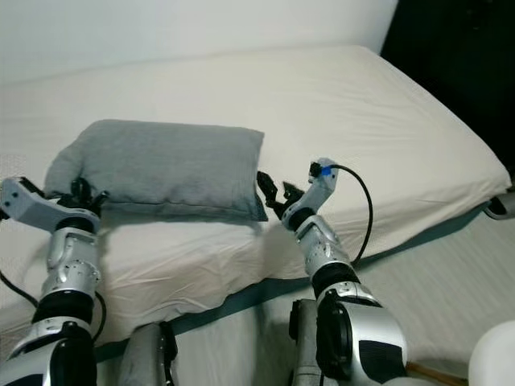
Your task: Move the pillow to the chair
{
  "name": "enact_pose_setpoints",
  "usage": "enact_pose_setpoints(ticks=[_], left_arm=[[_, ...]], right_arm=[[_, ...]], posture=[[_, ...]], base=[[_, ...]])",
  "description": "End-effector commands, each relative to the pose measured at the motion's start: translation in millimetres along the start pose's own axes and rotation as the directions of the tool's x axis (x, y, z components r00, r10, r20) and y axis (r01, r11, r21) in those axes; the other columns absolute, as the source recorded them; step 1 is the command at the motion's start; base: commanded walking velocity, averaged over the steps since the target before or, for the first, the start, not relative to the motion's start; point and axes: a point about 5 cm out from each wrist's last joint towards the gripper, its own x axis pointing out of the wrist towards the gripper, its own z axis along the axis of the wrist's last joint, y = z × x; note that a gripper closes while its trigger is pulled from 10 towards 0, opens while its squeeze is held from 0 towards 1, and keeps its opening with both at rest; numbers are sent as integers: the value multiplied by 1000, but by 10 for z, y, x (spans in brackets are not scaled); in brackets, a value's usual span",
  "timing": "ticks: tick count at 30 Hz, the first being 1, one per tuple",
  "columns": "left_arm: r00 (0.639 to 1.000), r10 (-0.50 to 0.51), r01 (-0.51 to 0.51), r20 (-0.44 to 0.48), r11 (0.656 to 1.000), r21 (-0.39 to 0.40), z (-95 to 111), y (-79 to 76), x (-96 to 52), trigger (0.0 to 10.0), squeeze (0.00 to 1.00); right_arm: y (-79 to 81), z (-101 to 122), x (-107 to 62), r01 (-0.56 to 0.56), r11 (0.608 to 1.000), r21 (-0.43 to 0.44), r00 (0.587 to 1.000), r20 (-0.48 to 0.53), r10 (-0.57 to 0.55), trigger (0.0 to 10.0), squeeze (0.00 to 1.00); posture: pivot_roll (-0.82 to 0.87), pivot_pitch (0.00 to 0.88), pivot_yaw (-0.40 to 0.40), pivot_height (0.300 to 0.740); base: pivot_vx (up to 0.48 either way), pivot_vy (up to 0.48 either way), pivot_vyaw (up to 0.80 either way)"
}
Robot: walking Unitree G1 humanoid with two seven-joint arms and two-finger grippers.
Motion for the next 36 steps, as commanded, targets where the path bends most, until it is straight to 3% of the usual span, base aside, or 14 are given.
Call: enact_pose_setpoints(ticks=[1,4,7,11,16,19,21,23,24,27,29,31,33,36], left_arm=[[1000,-29,29,-10,999,19,-17,-51,-9,0,0],[999,-48,49,-10,999,22,-2,-92,-15,0,0],[998,-61,61,-13,998,26,-5,-120,-23,0,0],[997,-72,73,-18,997,30,-17,-148,-38,0,0],[997,-80,80,-25,996,34,-27,-165,-43,0,0],[996,-82,83,-27,996,34,-34,-171,-45,0,0],[996,-82,83,-31,996,32,-36,-176,-52,0,0],[996,-82,83,-31,996,32,-36,-176,-52,0,0],[996,-84,85,-34,996,31,-43,-182,-62,0,0],[996,-84,85,-34,996,31,-43,-182,-62,0,0],[996,-81,82,-38,996,20,-70,-184,-90,0,0],[996,-81,82,-38,996,20,-70,-184,-90,0,0],[996,-80,81,-42,997,13,-94,-193,-109,0,0],[996,-81,81,-43,997,10,-101,-204,-110,0,0]], right_arm=[[43,-14,22,-37,998,47,999,-5,37,10000,0],[220,-158,90,-141,990,14,985,-99,142,10000,0],[285,-360,97,-144,988,-61,969,-213,128,10000,0],[295,-531,73,-111,992,-64,955,-283,88,10000,0],[431,-655,89,-183,983,-13,929,-328,168,10000,0],[484,-681,109,-204,978,-43,924,-338,178,10000,0],[464,-667,123,-169,979,-117,932,-340,121,10000,0],[464,-667,123,-169,979,-117,932,-340,121,10000,0],[397,-641,121,-113,967,-229,939,-342,29,10000,0],[397,-641,121,-113,967,-229,939,-342,29,10000,0],[247,-537,103,-31,860,-509,943,-299,-144,10000,0],[247,-537,103,-31,860,-509,943,-299,-144,10000,0],[141,-460,80,6,727,-686,931,-262,-254,10000,0],[91,-435,64,20,678,-735,921,-250,-298,10000,0]], posture=[[65,142,-38,535],[70,145,-41,535],[75,146,-41,535],[82,143,-41,535],[85,139,-40,535],[88,134,-40,535],[88,134,-40,535],[88,134,-40,535],[88,114,-43,535],[88,114,-43,535],[84,87,-43,535],[84,87,-43,535],[84,83,-44,535],[85,90,-44,535]], base=[[0,0,0],[0,0,0],[0,0,0],[0,0,0],[0,0,0],[0,0,0],[0,0,0],[0,0,0],[0,0,0],[0,0,0],[0,0,0],[0,0,0],[0,0,0],[0,0,0]])
